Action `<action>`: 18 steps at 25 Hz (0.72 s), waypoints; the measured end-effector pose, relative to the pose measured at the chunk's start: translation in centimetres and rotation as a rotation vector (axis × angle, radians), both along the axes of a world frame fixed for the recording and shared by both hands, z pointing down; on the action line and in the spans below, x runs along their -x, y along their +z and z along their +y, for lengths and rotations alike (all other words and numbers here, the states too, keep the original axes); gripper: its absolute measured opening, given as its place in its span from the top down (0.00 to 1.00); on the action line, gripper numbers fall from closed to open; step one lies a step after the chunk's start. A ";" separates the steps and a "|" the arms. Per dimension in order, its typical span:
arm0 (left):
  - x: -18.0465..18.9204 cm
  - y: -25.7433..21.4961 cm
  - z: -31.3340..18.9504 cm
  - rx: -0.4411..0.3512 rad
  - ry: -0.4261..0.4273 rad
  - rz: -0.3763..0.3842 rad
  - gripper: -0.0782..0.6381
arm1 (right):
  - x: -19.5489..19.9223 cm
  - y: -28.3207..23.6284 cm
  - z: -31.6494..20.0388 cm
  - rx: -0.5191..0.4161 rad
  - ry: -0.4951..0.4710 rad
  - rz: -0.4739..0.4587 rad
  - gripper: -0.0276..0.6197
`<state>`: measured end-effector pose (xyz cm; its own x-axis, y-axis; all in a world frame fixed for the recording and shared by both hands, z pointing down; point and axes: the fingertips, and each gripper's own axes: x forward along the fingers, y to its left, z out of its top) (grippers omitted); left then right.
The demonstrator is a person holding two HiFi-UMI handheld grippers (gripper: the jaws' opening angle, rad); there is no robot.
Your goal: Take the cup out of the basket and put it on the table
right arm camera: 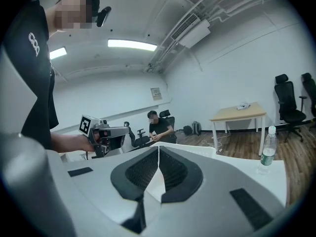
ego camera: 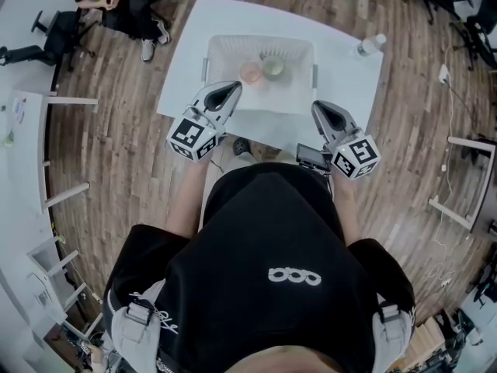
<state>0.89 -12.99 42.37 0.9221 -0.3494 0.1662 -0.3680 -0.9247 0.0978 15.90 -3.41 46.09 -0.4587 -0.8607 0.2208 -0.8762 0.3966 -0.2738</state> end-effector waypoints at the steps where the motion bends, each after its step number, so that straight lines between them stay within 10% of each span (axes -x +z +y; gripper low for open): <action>1: -0.5 0.1 0.0 0.001 -0.006 -0.007 0.88 | -0.5 0.1 0.0 0.001 -0.006 -0.004 0.92; 18: -3.6 3.4 -0.2 0.016 -0.038 -0.134 0.88 | -2.8 1.6 0.0 0.023 -0.079 -0.027 0.92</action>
<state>4.46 -13.21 45.73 0.8773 -0.3802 0.2930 -0.4138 -0.9083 0.0605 18.73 -3.43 47.67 -0.5312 -0.8163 0.2269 -0.8345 0.4578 -0.3064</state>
